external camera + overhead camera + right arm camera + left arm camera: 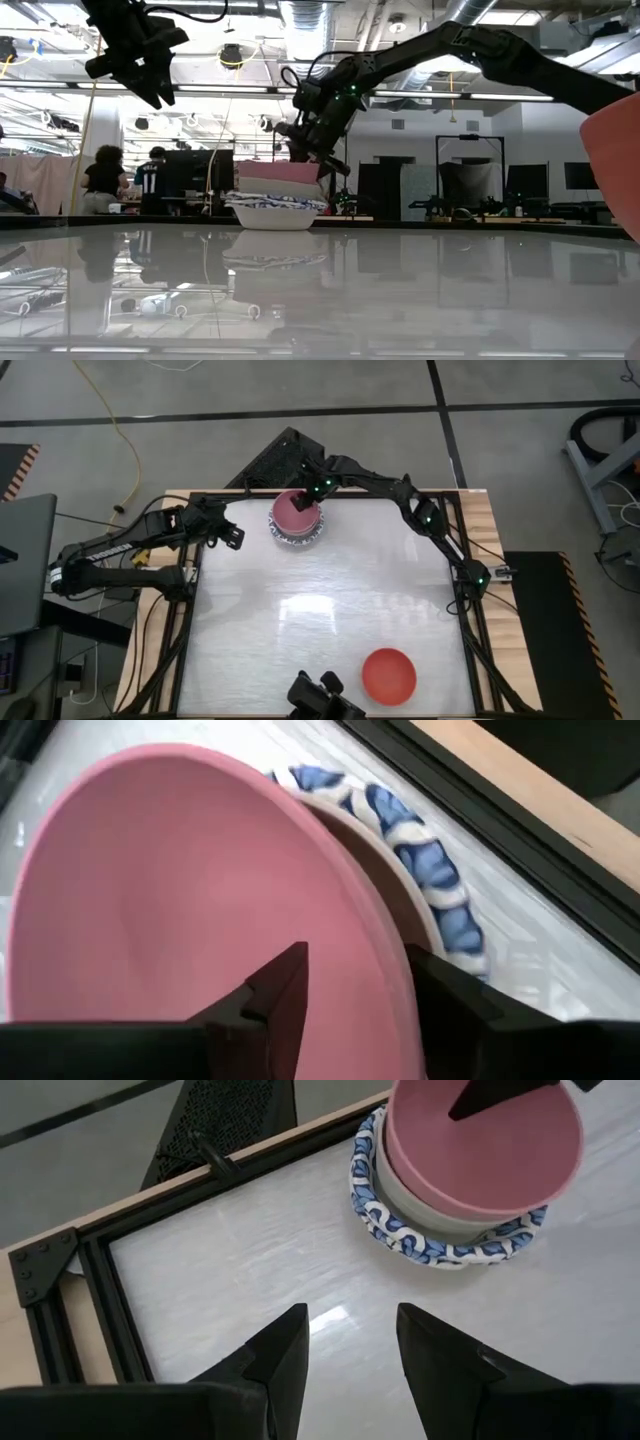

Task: Nest bowls inside each other
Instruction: Stack the pink bowl on top of the white bowl

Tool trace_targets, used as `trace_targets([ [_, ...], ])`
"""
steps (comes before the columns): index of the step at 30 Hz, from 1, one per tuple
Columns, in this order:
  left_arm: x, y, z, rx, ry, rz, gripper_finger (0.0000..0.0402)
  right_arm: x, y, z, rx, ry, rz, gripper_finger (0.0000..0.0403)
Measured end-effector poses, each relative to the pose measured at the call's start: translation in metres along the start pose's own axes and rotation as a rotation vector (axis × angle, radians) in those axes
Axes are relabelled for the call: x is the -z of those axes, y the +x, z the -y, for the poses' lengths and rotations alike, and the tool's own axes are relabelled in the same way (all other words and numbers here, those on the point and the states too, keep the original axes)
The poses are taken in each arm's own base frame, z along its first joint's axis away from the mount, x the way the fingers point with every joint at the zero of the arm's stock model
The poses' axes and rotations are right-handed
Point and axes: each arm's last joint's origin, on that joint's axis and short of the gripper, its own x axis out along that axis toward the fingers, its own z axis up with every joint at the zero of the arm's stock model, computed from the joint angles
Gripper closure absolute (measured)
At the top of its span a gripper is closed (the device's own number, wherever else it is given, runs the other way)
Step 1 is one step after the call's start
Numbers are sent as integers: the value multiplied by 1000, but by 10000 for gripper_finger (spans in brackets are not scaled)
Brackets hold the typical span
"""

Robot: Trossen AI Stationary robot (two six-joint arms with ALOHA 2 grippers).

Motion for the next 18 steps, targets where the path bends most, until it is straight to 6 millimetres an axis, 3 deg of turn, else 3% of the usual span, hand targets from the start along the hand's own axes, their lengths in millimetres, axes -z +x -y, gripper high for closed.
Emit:
trace_targets([
  [11,0,0,0,-1,-4,1,260,-4,-19,-2,-3,-38,22,220],
  [18,0,0,0,-4,-4,2,260,-4,-20,-2,-29,-106,13,219],
])
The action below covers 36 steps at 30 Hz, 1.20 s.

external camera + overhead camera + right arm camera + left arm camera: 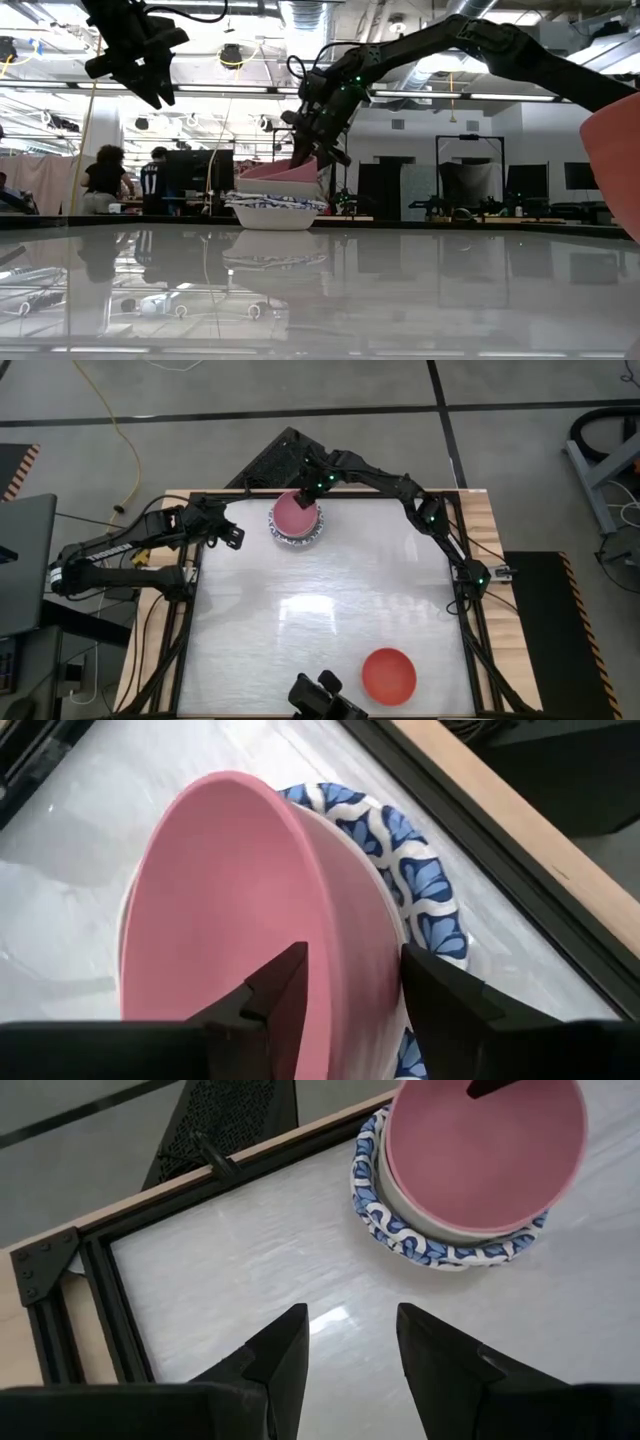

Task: Nest bowls inside each other
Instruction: Stack the pink bowl on top of the white bowl

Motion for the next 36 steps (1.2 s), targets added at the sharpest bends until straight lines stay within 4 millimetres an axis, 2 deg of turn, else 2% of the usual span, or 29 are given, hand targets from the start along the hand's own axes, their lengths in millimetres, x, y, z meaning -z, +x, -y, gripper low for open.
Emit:
trace_targets([
  [6,0,0,0,0,-6,0,260,-1,0,0,2,-56,10,219],
  [17,0,0,0,6,-7,-4,260,-5,-11,6,19,-120,36,219],
  [24,0,0,0,5,-28,-3,260,-15,-38,7,52,-126,116,221],
  [27,0,0,0,5,-30,-3,260,-19,-58,2,46,-140,158,228],
  [31,0,0,0,8,-32,-6,260,-21,-83,-5,-42,-207,189,272],
  [36,0,0,0,3,-37,-3,260,-19,-81,1,-82,-223,160,378],
])
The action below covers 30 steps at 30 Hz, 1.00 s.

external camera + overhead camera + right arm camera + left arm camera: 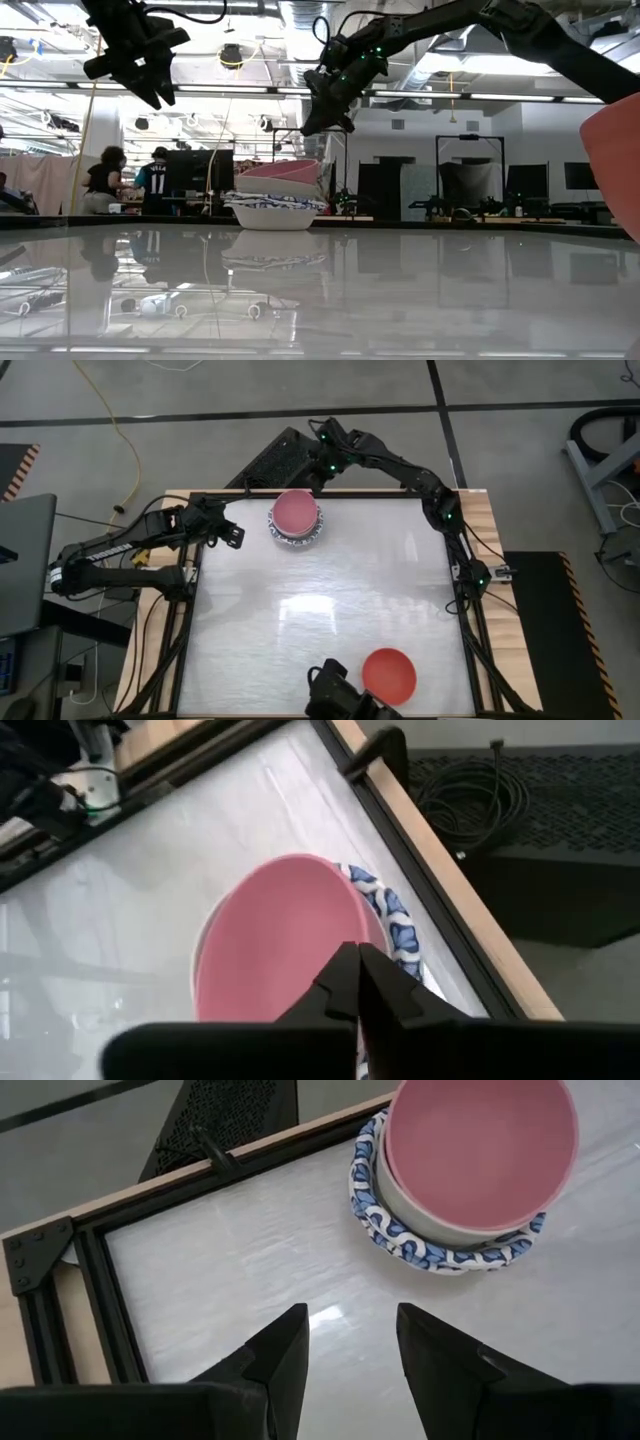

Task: Nest bowls inside each other
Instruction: Stack the pink bowl on top of the white bowl

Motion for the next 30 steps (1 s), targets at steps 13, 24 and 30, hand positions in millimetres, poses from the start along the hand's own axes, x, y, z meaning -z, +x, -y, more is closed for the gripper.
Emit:
trace_targets([
  [13,0,0,0,-2,4,1,260,24,28,6,-36,-2,-81,398],
  [24,0,0,0,-2,14,1,260,23,27,1,-82,-61,-62,401],
  [30,0,0,0,0,13,0,260,25,26,6,-35,-61,-75,402],
])
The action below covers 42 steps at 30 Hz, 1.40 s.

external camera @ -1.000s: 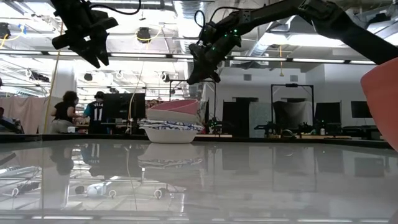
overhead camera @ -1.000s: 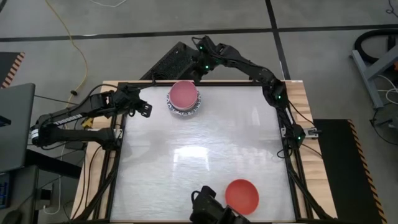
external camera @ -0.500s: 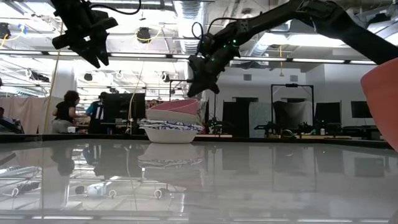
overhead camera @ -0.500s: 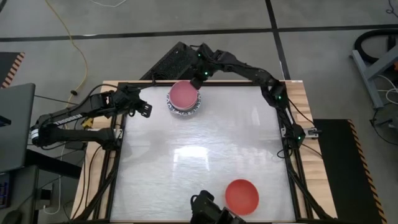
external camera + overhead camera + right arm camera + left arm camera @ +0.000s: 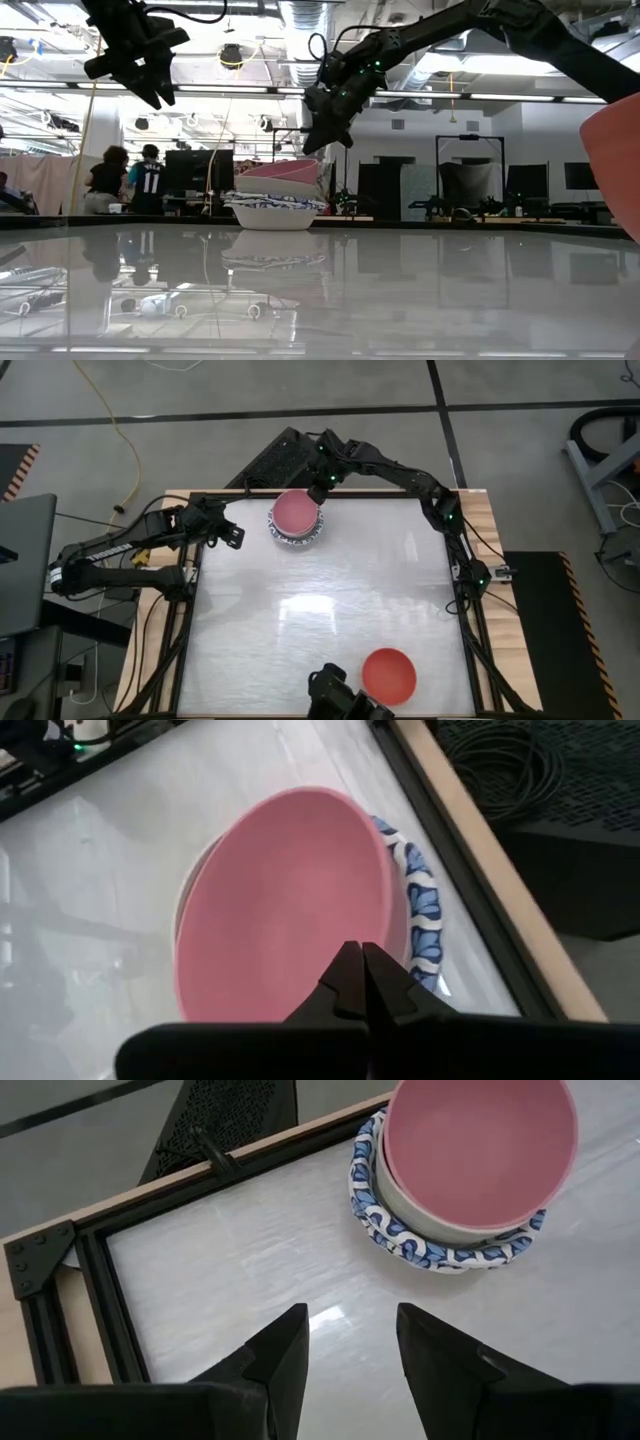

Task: Nest bowls inside each other
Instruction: Stack the pink bowl on top of the white bowl

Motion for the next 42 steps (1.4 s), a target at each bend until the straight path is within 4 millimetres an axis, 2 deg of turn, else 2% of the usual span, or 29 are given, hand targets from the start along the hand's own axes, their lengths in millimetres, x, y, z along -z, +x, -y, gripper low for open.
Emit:
trace_targets([
  [8,0,0,0,0,0,0,260,7,16,2,2,-11,-41,402],
  [19,0,0,0,1,-8,0,260,7,11,9,38,-23,-50,402],
  [29,0,0,0,1,-3,0,260,6,13,3,30,-38,-45,402],
  [31,0,0,0,1,1,-1,260,6,8,1,28,-30,-50,401],
  [34,0,0,0,3,1,0,260,5,-8,-9,18,-44,-73,397],
  [37,-2,0,1,17,14,17,260,5,-25,-28,-3,-119,-100,395],
  [39,-4,0,3,31,19,35,260,6,-29,-44,-27,-176,-124,395],
  [42,-6,0,4,41,16,54,260,7,-23,-67,-67,-244,-139,397],
])
